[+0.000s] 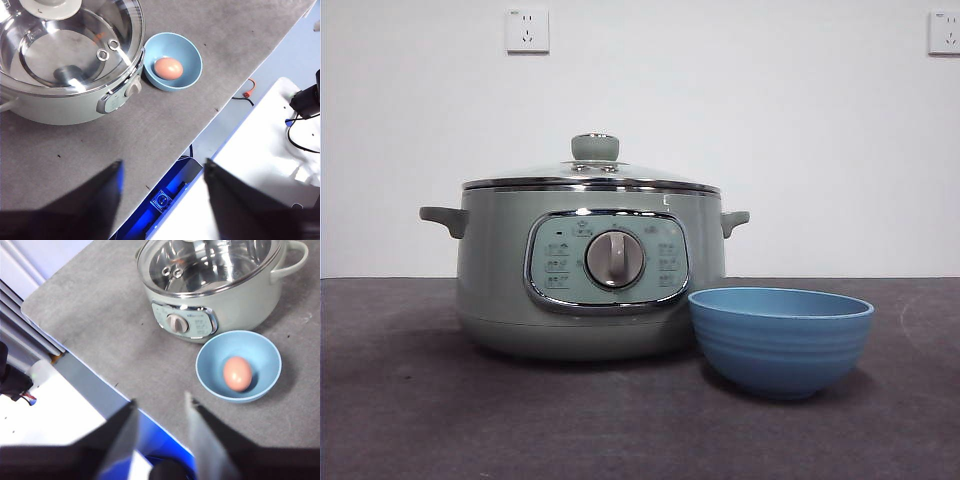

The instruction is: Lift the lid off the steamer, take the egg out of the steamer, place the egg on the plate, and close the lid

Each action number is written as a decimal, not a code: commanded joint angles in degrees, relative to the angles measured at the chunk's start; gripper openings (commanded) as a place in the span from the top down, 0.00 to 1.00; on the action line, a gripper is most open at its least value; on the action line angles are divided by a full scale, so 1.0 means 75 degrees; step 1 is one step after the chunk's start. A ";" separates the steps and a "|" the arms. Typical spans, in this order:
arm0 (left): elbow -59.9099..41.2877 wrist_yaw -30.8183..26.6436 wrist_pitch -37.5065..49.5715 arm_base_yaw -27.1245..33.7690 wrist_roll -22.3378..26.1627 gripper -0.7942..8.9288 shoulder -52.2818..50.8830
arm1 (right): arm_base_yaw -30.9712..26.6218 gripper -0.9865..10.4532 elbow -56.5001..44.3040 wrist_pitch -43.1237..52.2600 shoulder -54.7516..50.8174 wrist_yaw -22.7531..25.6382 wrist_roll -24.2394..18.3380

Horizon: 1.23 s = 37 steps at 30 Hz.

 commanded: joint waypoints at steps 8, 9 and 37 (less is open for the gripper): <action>-0.0020 0.0000 0.0055 0.0015 -0.0026 0.92 0.0000 | 0.0023 0.91 0.0023 0.0015 0.0003 0.0047 0.0047; -0.0020 0.0000 0.0052 0.0015 -0.0026 0.92 0.0000 | 0.0023 0.91 0.0023 0.0015 0.0003 0.0044 0.0047; -0.0842 -0.0157 0.5333 0.1524 0.1105 0.92 -0.1425 | 0.0023 0.91 0.0023 0.0015 0.0003 0.0044 0.0047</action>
